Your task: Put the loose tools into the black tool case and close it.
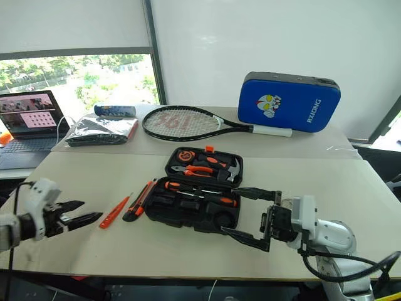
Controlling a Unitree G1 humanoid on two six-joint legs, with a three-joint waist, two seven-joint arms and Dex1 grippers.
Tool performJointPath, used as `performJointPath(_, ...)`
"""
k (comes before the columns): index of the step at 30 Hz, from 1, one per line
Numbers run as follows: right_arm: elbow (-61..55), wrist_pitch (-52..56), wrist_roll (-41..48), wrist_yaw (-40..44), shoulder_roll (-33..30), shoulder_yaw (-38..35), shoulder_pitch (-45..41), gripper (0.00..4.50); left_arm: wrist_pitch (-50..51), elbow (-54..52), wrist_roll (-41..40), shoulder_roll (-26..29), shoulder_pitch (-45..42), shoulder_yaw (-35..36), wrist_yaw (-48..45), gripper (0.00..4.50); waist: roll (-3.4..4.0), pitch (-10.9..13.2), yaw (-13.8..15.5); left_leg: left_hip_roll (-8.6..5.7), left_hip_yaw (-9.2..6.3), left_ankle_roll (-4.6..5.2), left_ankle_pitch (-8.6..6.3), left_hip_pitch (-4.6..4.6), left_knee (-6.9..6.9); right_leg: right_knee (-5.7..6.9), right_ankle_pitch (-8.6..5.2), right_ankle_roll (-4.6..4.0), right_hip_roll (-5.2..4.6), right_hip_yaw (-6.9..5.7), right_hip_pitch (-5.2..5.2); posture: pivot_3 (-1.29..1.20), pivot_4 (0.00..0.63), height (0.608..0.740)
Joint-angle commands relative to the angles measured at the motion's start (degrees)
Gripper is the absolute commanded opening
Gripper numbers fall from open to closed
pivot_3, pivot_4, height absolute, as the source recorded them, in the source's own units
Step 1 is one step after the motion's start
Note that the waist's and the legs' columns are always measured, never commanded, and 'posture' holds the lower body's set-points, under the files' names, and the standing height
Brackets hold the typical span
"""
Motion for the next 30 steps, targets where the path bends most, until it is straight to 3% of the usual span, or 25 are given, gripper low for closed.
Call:
performJointPath(1,-2.1,1.7,1.2,-0.9,-1.1,0.6,-2.1,4.47,6.8,1.0,4.2,1.8,-7.1,-7.5,3.3,4.50,0.00,0.0,0.1,-0.01,-0.05,-0.01,-0.01,-0.07,-0.02,0.00,0.00,0.00,0.01,0.00,-0.08,0.00,0.150,0.740)
performJointPath(7,-2.7,2.5,1.7,-1.7,-1.8,1.1,-2.6,4.47,10.1,3.6,7.5,0.7,-13.6,-15.8,3.3,4.50,0.00,0.0,0.3,-0.07,-0.13,-0.01,0.00,-0.69,0.08,0.15,0.00,-0.01,-0.01,0.01,-0.74,0.00,0.150,0.740)
performJointPath(10,-3.0,2.4,1.7,-2.0,-1.9,1.0,-2.3,4.50,10.7,4.4,9.6,1.1,-14.2,-18.7,3.1,3.69,0.01,0.0,0.5,-0.10,-0.10,-0.02,0.01,-0.66,0.12,0.17,0.00,-0.01,-0.03,0.01,-0.68,0.00,0.150,0.740)
performJointPath(12,-3.4,2.3,1.6,-2.4,-2.0,0.9,-2.0,4.50,10.6,4.9,10.0,0.8,-13.8,-19.1,2.3,2.90,0.02,0.0,0.4,-0.10,-0.03,-0.03,0.01,-0.61,0.14,0.19,0.00,-0.01,-0.02,0.01,-0.64,0.00,0.150,0.740)
performJointPath(19,-4.6,1.7,1.5,-2.8,-2.9,-0.2,0.7,4.50,4.5,8.9,10.2,-0.4,-12.5,-14.9,-1.0,0.47,0.06,0.0,0.4,-0.10,0.09,-0.03,0.01,-0.51,0.13,0.23,0.00,0.00,-0.02,0.06,-0.59,0.00,0.150,0.740)
performJointPath(21,-4.9,1.6,1.6,-2.8,-3.5,-0.8,1.7,4.50,1.3,11.3,10.8,0.0,-12.9,-13.7,-2.3,0.42,0.06,0.0,0.5,-0.11,0.10,-0.03,0.02,-0.51,0.15,0.23,0.00,0.00,-0.03,0.07,-0.59,0.00,0.150,0.740)
performJointPath(27,-6.4,1.8,2.0,-3.4,-5.2,-4.1,6.0,4.50,-27.1,15.7,8.1,-2.6,-18.4,-9.9,-20.0,0.42,-0.05,0.0,0.8,-0.10,0.10,-0.07,0.04,-0.61,0.22,0.28,0.00,-0.01,-0.02,0.03,-0.65,0.00,0.150,0.740)
performJointPath(30,-7.3,2.1,2.1,-4.1,-5.8,-5.8,8.3,4.50,-32.3,17.5,8.5,-3.4,-25.2,-14.3,-30.0,0.42,-0.11,0.1,1.9,-0.11,0.06,-0.09,0.06,-0.78,0.33,0.26,0.00,-0.01,-0.02,-0.08,-0.69,0.00,0.150,0.740)
